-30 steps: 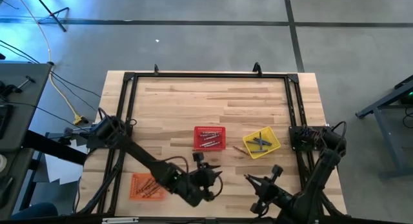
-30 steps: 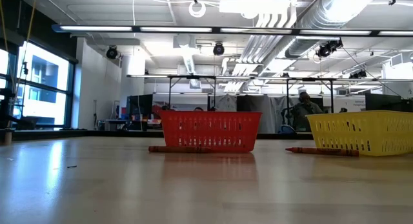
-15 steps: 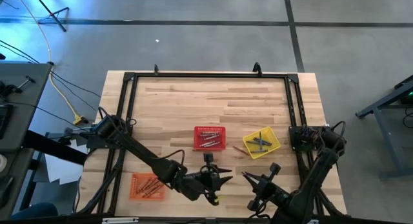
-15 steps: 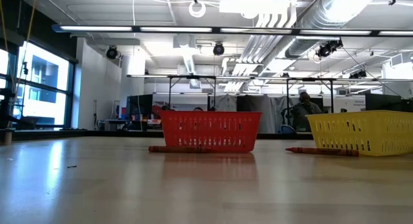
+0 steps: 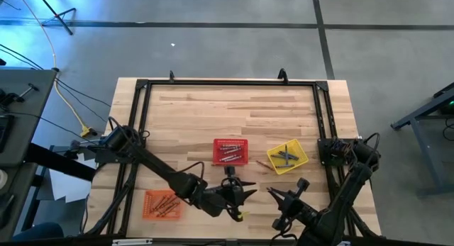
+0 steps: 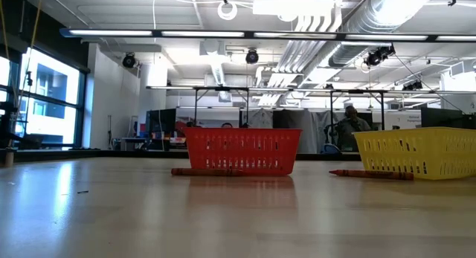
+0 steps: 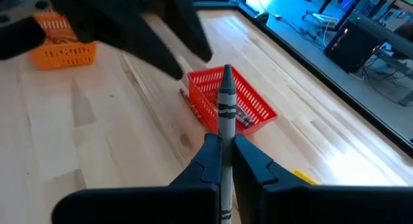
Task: Sort crayons
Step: Put the gray crayon into the red bin
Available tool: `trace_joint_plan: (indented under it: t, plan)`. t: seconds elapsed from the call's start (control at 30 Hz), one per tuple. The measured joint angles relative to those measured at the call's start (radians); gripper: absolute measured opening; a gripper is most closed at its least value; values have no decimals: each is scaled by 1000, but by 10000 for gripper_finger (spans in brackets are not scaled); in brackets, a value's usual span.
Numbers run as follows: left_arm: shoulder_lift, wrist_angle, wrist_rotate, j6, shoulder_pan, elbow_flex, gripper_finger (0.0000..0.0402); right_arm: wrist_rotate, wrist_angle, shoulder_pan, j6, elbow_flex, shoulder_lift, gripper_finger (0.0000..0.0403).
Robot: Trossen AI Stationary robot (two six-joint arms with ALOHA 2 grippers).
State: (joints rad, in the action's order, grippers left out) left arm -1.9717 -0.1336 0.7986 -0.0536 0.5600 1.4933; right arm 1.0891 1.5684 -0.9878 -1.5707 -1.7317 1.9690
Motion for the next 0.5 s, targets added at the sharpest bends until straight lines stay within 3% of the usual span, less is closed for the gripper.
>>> trace_joint_plan:
  t: [0.5]
  plan:
    - [0,1,64,6,-9,0,86,-24,2,0,8,0,-1,5]
